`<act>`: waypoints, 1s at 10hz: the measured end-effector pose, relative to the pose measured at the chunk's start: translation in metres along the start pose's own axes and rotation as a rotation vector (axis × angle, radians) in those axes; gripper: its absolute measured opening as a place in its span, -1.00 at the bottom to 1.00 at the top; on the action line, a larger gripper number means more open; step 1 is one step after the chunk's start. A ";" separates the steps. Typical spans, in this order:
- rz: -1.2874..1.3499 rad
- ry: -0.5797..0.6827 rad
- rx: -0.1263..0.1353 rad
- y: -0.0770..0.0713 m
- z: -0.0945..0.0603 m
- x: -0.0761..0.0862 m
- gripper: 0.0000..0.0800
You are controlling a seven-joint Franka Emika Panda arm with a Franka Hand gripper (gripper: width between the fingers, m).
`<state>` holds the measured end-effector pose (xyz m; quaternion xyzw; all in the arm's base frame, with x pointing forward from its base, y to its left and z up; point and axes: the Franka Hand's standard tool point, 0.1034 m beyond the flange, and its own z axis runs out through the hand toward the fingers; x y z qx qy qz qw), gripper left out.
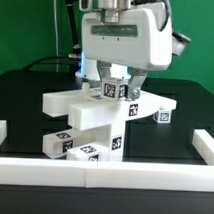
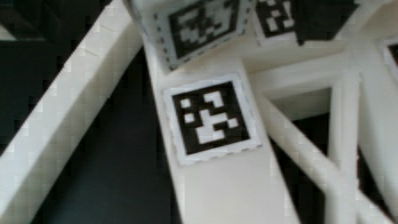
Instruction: Assemble chair
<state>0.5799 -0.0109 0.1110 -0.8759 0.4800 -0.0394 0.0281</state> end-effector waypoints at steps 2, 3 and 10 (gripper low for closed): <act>-0.134 0.006 -0.010 0.001 0.000 0.001 0.62; -0.217 0.007 -0.013 0.001 0.000 0.001 0.62; -0.636 0.010 -0.025 0.003 0.000 0.003 0.62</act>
Offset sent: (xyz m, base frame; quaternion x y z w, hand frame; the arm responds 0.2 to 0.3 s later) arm 0.0046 -0.0004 0.0009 -0.0070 -0.0030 -0.2187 0.9758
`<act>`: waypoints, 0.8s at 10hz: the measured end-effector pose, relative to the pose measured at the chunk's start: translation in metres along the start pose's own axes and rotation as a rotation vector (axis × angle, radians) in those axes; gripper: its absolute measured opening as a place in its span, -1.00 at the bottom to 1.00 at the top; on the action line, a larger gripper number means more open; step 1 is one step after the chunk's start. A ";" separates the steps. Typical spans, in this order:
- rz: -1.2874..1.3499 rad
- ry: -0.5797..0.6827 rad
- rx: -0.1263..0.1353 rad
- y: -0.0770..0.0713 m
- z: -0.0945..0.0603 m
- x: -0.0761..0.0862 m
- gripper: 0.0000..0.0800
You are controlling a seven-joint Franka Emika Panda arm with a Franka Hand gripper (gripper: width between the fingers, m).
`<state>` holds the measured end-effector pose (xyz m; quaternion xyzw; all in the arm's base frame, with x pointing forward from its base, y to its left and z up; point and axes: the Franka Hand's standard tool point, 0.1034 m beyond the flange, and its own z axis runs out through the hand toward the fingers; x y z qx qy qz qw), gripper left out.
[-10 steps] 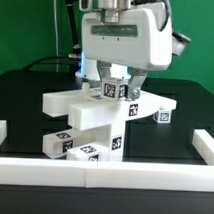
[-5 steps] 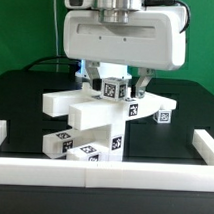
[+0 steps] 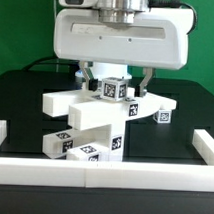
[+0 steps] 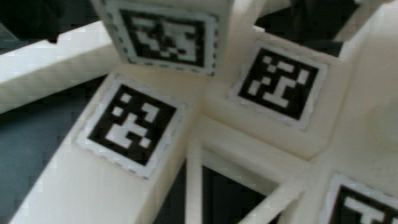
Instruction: Assemble chair
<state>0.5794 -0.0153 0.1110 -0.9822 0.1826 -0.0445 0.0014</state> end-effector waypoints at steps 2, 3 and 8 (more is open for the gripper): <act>-0.113 0.001 -0.009 0.001 0.000 0.000 0.62; -0.193 0.000 -0.011 0.001 -0.001 0.000 0.62; -0.473 -0.020 -0.002 0.001 -0.006 -0.002 0.62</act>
Offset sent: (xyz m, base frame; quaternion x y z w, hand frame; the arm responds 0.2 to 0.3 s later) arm -0.0045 0.0098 0.0013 0.0252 -0.0185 -0.1831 0.9826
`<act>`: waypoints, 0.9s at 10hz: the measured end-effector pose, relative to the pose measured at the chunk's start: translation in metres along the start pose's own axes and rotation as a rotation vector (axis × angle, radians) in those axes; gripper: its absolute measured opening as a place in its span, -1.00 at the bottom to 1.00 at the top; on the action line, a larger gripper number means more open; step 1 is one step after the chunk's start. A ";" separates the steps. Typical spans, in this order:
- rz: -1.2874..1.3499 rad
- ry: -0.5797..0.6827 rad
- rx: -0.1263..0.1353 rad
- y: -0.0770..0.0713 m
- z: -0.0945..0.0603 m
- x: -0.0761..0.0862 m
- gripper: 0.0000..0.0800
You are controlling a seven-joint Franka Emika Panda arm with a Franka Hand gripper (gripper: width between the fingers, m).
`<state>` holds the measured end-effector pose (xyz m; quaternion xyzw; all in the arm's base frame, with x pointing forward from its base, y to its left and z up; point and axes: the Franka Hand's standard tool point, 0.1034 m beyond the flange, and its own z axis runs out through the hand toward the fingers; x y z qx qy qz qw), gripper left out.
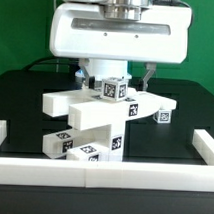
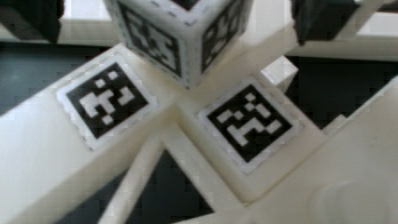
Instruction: Assemble chair
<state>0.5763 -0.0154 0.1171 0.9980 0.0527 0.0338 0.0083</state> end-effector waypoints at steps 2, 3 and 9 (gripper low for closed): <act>-0.099 -0.004 -0.007 0.002 0.000 0.000 0.62; -0.174 -0.007 -0.013 0.003 0.000 -0.001 0.62; -0.505 -0.038 -0.054 0.010 -0.001 -0.002 0.62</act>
Offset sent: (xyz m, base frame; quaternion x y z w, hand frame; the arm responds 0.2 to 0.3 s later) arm 0.0005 0.0049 0.0024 0.0097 -0.0083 -0.1938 0.9810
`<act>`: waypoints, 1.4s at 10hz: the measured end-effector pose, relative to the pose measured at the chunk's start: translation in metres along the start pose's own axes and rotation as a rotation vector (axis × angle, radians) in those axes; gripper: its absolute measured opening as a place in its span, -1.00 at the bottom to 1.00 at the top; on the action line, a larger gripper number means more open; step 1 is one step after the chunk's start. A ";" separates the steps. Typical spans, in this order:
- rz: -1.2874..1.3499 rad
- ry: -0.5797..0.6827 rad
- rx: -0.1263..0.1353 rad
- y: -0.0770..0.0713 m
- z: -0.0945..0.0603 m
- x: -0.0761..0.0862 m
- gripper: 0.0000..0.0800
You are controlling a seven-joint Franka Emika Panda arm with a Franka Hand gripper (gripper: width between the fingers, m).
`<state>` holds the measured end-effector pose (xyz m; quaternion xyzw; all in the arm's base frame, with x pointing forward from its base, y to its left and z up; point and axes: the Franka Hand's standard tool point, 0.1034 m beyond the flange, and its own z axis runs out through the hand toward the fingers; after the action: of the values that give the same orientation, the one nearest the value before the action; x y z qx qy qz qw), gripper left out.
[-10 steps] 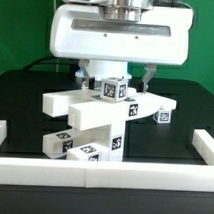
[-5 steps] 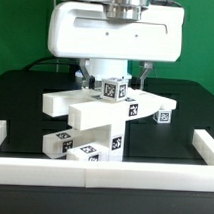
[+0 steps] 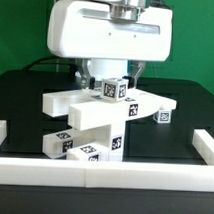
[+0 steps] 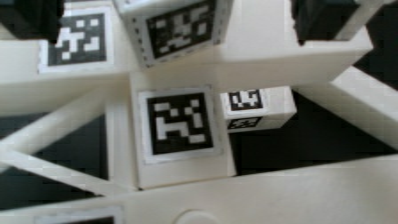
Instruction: Assemble chair
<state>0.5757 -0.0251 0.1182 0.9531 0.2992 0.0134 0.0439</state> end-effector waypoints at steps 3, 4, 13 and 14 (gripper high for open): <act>0.007 0.004 -0.002 -0.005 -0.003 0.010 0.62; 0.018 0.006 -0.002 -0.006 -0.003 0.012 0.62; 0.264 0.007 -0.002 -0.004 -0.003 0.010 -0.28; 0.295 0.007 -0.002 -0.004 -0.003 0.010 -0.28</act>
Offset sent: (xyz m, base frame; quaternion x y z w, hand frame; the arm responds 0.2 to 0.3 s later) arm 0.0102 0.0189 0.0051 0.0030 0.0019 0.0169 0.9999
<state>0.5816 -0.0156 0.1204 0.9866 0.1560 0.0235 0.0413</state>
